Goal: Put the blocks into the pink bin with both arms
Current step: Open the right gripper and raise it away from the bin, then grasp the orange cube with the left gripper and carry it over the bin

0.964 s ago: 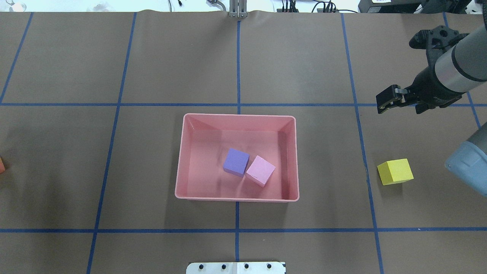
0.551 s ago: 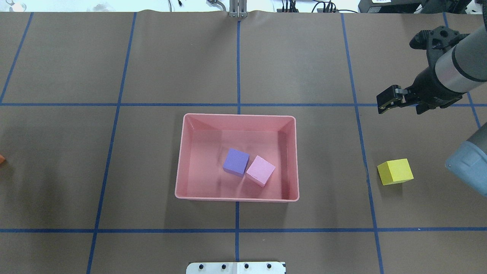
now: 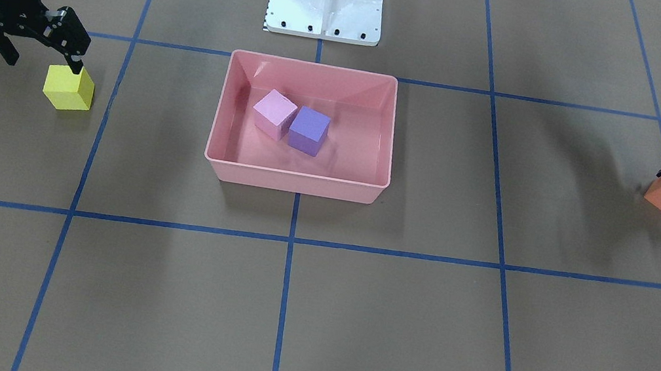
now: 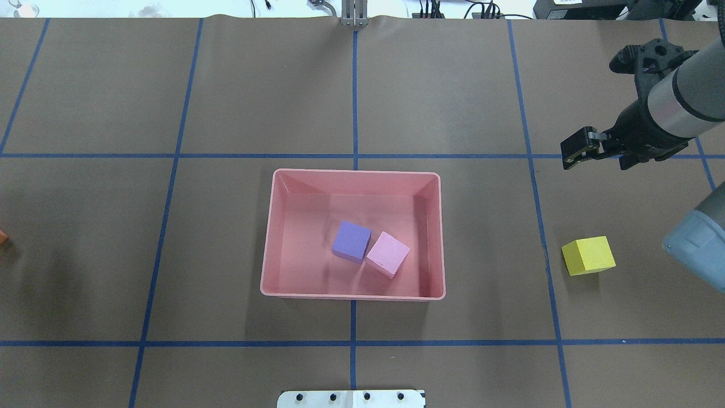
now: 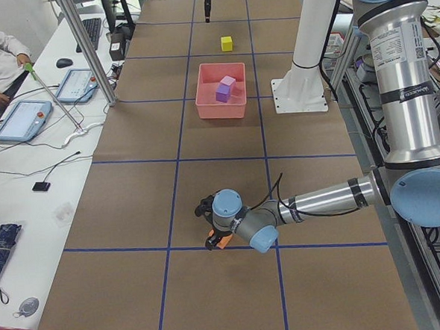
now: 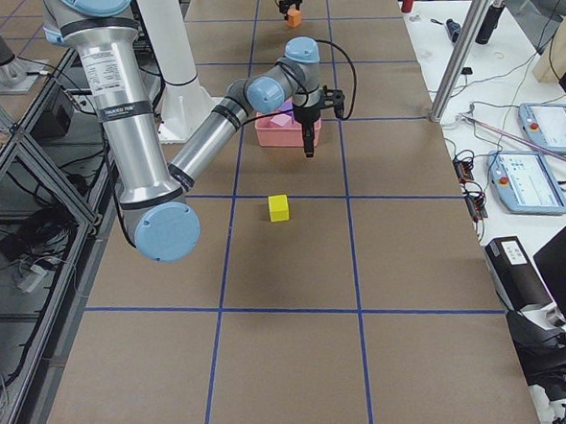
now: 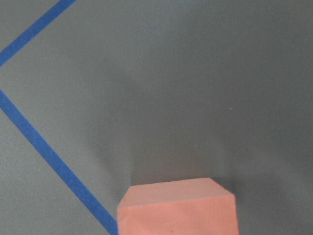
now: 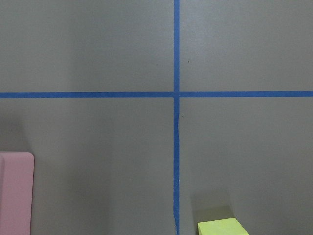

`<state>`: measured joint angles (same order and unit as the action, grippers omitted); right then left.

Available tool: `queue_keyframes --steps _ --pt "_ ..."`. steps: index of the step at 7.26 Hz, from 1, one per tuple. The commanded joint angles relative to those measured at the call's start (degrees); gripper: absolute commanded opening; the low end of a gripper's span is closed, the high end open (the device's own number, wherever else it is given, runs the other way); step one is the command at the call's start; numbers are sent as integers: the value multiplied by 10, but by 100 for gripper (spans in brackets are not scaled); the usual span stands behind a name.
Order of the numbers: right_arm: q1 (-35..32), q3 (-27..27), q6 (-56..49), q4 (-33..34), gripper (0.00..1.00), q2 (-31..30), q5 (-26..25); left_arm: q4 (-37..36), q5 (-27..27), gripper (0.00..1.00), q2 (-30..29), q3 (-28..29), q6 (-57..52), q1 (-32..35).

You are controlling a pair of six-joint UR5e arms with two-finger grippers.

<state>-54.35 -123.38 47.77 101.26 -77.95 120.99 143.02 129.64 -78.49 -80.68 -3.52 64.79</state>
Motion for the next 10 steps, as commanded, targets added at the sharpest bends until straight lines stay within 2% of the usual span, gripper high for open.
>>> queue_keyframes --steps 1,2,3,5,6,9,10 --pt "-22 2 -47 1 100 0 15 -4 1 70 -6 2 4 -5" --pt "-51 4 -78 1 100 -17 52 -5 1 51 -7 1 4 -5" --pt "-83 4 -142 1 100 -42 69 -4 4 36 -7 -3 4 -5" --pt "-132 20 -240 1 100 -77 81 -15 53 34 -38 -21 55 -5" --pt "-146 32 -287 1 100 -92 81 -39 55 34 -53 -45 81 -5" --pt "-156 42 -321 0 100 -123 78 -262 56 36 -113 -236 201 -17" --pt "-155 48 -321 0 100 -122 78 -316 55 38 -142 -285 267 -50"
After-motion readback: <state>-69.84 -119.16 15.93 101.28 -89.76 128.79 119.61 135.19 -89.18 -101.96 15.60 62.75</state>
